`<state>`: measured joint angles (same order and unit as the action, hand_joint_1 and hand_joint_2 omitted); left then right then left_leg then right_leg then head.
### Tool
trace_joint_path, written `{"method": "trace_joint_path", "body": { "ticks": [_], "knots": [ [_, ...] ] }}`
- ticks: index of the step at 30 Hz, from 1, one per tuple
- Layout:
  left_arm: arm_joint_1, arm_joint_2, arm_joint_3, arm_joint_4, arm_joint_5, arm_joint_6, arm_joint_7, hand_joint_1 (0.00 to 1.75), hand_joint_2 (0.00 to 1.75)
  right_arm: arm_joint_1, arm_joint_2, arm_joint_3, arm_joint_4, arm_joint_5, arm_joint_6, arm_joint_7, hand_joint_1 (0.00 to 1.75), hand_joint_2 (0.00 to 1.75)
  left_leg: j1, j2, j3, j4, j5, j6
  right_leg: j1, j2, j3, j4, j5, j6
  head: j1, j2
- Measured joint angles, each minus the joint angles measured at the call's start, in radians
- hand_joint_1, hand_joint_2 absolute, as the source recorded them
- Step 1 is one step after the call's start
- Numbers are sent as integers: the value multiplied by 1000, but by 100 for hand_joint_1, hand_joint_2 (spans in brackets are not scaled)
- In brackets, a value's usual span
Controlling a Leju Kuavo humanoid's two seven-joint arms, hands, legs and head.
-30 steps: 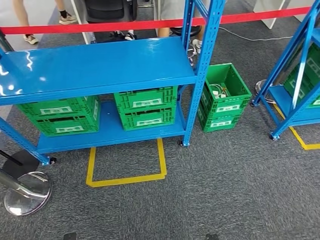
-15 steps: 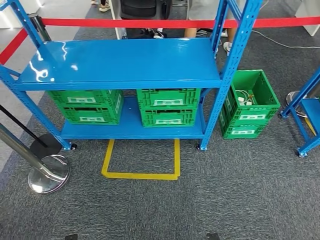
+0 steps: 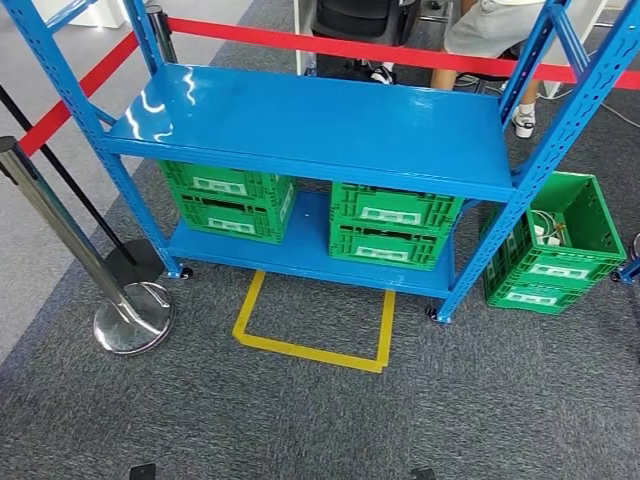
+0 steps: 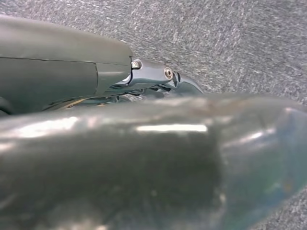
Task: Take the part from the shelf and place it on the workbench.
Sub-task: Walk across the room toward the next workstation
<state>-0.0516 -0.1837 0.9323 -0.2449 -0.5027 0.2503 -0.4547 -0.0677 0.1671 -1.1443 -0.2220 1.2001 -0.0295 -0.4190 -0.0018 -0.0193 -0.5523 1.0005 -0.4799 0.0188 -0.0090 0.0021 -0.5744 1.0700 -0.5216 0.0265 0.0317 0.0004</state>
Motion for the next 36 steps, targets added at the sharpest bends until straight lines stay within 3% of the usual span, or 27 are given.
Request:
{"method": "trace_joint_path", "body": {
  "ticks": [2, 4, 6, 7, 10, 11, 12, 14, 15, 17, 21, 22, 25, 26, 27, 30, 31, 34, 36],
  "knots": [
    [0, 0, 0, 0, 0, 0, 0, 0, 0, -1, 0, 0, 0, 0, 1, -1, 0, 0, -2, -2, -1, 1, -2, -9, 3, 5, 27, -55, 11, -5, 0, 0],
    [0, 0, 1, 0, 0, 0, 0, 0, 0, 0, 1, 0, 0, 0, 1, -1, 0, 0, -1, -2, -2, 2, -3, -19, 3, 6, 30, -60, 12, -14, -1, 0],
    [0, 2, 1, 0, 0, 0, 0, 0, 0, 0, 2, 0, 0, 0, 1, -1, 0, 0, 1, 1, -12, 28, -24, -31, -1, 3, 35, -67, 14, -26, -6, 0],
    [0, 3, 1, 0, 0, 0, 0, 0, 0, 0, 3, 0, 0, 0, 1, -2, 0, 0, 3, 3, -30, 68, -48, -37, -3, 1, 38, -70, 15, -31, -9, 0],
    [1, 3, 1, 0, -1, 0, 0, 0, 0, 0, 3, 0, 0, 0, 2, -2, 0, 0, 9, 7, -128, 256, -123, -49, -2, -5, 42, -71, 10, -39, -15, 0],
    [2, 3, 1, 0, -1, 0, 0, 0, 0, 1, 3, 0, 0, 0, 2, -2, 0, 0, 10, 7, -147, 286, -121, -50, -2, -6, 45, -71, 7, -39, -16, 0],
    [4, 3, 1, 0, -1, 0, 0, 0, 0, 2, 3, 0, 0, 0, 3, -2, 0, 0, 11, 8, -147, 277, -99, -50, -2, -7, 49, -71, 3, -38, -16, 0],
    [5, 4, 2, 0, -1, 0, 0, 0, 0, 1, 3, 0, 0, 0, 6, -2, 0, 0, 11, 10, -96, 164, -22, -43, -2, -7, 61, -71, -6, -34, -16, 0],
    [4, 4, 2, 0, -1, 0, 0, 0, 0, 1, 4, 0, 0, 0, 8, -3, 0, 0, 9, 13, -63, 99, 2, -38, 0, -7, 66, -70, -12, -30, -16, 0],
    [1, 4, 2, 0, -2, 1, 0, 0, 0, -1, 5, 0, 0, -1, 9, -4, 0, 0, 5, 17, -23, 19, 10, -27, 3, -8, 72, -72, -22, -17, -16, 0],
    [4, 4, 3, 0, -3, 2, -1, 0, 0, -2, 5, 0, 0, -1, 9, -5, 0, 0, 8, 14, 0, -2, -4, -2, 4, -9, 74, -39, -31, 8, -12, 0],
    [4, 4, 3, 0, -2, 2, -1, 0, 0, -3, 5, 0, 0, -1, 10, -6, 0, 0, 9, 14, 7, -4, -5, 3, 3, -8, 52, 0, -47, 11, -9, 0],
    [4, 3, 3, 0, -3, 2, -1, 0, 0, -3, 5, 0, 0, -1, 10, -9, 0, 0, 7, 12, 19, -4, -18, 11, 2, -5, -69, 183, -114, 19, -3, 0],
    [5, 3, 4, 0, -3, 2, -1, 0, 0, -1, 5, 0, 0, -1, 10, -10, 0, 0, 6, 11, 25, -4, -24, 12, 3, -5, -100, 214, -120, 20, -3, 0],
    [6, 3, 4, 0, -3, 2, -1, 0, 0, 1, 5, 0, 0, -1, 10, -10, 0, 0, 6, 10, 33, -4, -31, 11, 3, -5, -113, 210, -105, 21, -2, 0],
    [7, 2, 5, 0, -3, 2, -1, 0, 0, 3, 5, 0, 0, -1, 10, -11, 0, 0, 4, 8, 66, -4, -56, 5, 5, -5, -69, 42, 18, 7, -2, 0],
    [6, 2, 6, 0, -3, 2, -1, 0, 0, 2, 5, 0, 0, -1, 10, -12, 0, 0, 3, 7, 72, -3, -63, 1, 8, -5, -54, -6, 34, 0, -2, 0],
    [5, 1, 7, 0, -3, 2, -1, 0, 0, 3, 5, 0, 0, -1, 10, -12, 0, 0, 2, 7, 78, 1, -73, -17, 13, -4, -31, -40, 35, -25, -4, 0],
    [5, 1, 8, 0, -4, 2, -1, 0, 0, 6, 5, 0, 0, -1, 10, -13, 0, 0, 2, 8, 74, 35, -73, -27, 9, -5, -10, -49, 42, -38, -5, 0]
  ]
}}
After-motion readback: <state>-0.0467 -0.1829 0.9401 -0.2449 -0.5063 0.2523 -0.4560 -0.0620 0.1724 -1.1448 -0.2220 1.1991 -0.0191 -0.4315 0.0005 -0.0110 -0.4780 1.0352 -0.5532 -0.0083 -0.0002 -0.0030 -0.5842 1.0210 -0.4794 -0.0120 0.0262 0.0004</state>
